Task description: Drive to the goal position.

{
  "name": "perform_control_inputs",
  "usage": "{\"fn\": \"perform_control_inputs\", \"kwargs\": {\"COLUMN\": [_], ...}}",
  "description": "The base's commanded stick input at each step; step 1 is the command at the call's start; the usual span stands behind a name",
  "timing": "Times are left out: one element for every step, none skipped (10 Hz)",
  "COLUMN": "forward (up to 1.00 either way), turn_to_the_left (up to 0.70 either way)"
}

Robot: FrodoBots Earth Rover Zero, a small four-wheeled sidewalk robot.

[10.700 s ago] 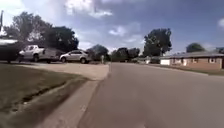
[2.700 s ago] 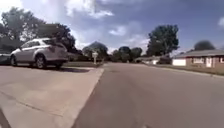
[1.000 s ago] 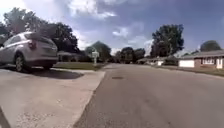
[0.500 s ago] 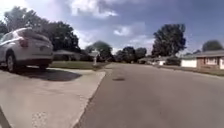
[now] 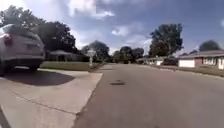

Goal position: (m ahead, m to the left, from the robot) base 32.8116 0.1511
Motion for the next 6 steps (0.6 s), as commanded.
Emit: {"fn": "perform_control_inputs", "kwargs": {"forward": [1.0, 1.0, 1.0, 1.0, 1.0, 1.0], "turn_to_the_left": [0.0, 0.0, 0.0, -0.01, -0.06, -0.14]}}
